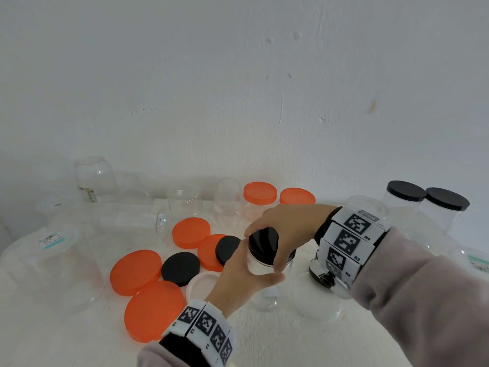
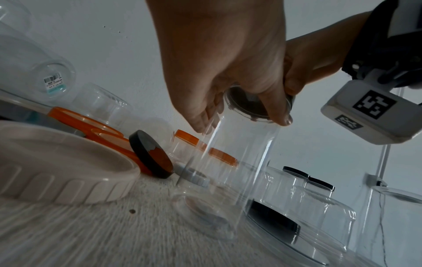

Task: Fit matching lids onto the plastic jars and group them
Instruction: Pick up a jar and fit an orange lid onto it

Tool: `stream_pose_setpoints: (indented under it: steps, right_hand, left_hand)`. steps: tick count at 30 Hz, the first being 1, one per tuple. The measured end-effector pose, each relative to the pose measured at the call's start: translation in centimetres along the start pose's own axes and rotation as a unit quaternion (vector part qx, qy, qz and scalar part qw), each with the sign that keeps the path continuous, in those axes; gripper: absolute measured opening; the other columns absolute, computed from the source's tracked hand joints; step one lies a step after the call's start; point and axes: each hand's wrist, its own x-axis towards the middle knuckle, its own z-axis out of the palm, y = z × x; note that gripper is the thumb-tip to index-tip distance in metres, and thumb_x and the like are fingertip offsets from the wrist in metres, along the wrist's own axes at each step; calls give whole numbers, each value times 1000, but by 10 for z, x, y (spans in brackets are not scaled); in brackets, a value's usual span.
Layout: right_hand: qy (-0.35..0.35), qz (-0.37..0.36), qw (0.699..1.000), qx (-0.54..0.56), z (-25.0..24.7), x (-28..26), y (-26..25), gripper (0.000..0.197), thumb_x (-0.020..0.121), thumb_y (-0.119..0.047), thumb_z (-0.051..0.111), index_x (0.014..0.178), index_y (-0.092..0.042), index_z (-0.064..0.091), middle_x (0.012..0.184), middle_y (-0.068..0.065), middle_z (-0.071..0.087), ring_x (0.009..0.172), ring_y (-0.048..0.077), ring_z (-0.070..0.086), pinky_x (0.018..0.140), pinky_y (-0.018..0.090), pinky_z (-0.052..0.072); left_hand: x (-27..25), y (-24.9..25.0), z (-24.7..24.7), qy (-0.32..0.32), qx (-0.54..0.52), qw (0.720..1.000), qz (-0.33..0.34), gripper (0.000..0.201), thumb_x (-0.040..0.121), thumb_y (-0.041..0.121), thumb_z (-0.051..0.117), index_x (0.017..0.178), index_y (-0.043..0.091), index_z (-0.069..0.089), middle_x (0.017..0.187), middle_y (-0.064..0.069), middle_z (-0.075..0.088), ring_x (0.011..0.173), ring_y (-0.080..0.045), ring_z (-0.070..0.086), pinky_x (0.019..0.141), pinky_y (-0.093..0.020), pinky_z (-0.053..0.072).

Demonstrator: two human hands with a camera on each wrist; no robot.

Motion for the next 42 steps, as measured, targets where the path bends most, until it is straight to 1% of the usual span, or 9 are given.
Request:
stream_pose_setpoints:
  steps: [7,12,17,20,26,32,35,38,42]
  right_hand:
    - [85,31,995,50,13,3,1,54,59,-67,73,101,-36,60,95,-15,60,90,11,60,75,33,58]
    - [-25,39,999,-4,3,-1,-3,86,68,-48,79,140,-41,33,120,-11,44,113,15,46,93,37,47]
    - [-21,-14,1000,-3,-3,-3,-2,80,70,-34,82,137,-46,41,124,-11,43,118,14,43,97,39,46]
    - [7,-12,1000,1,-1,-2,0,78,65,-45,82,135,-45,45,114,-17,43,113,10,44,94,36,49]
    - [68,32,997,31,8,2,-1,67,62,-65,73,121,-37,55,103,-17,53,74,1,51,53,18,40]
    - [-47,39,998,-24,-3,-1,-9,89,68,-41,82,142,-43,31,124,-8,40,117,18,45,95,41,47]
    - [-33,15,999,-8,-4,-2,-7,84,69,-34,83,139,-43,38,122,-12,42,119,17,44,97,39,46]
    - [-7,12,1000,7,-3,-1,-4,81,66,-43,82,136,-43,42,104,-22,40,106,8,43,88,30,48]
    - [29,22,999,30,2,-1,-3,67,66,-57,77,125,-38,52,102,-16,52,63,-8,56,54,16,39]
  left_hand:
    - [-1,0,0,-5,-5,1000,-1,80,63,44,85,130,34,42,118,19,60,112,2,54,91,-20,45]
    - [-1,0,0,-1,-7,1000,4,77,64,41,85,127,33,43,117,20,60,113,3,53,91,-16,43]
    - [-2,3,0,1,-2,1000,12,86,61,47,84,129,48,32,118,33,53,111,21,44,80,-2,39]
    - [-2,1,0,2,1,1000,8,80,60,50,84,126,44,39,117,28,57,112,13,49,83,-7,40]
    - [-2,1,0,-5,-1,1000,3,78,65,43,84,129,34,42,118,21,59,111,6,53,87,-15,43]
    - [-3,4,0,1,0,1000,11,78,65,40,84,130,33,42,119,19,59,112,8,52,90,-13,41]
    - [-4,4,0,-1,-1,1000,13,78,64,43,84,129,36,41,120,22,58,112,11,50,88,-10,40]
    - [-3,3,1,3,1,1000,9,77,63,44,84,128,32,43,117,19,59,110,7,53,92,-16,43]
    - [-3,2,1,5,-4,1000,5,78,65,39,85,130,31,43,118,16,60,111,3,54,90,-18,45]
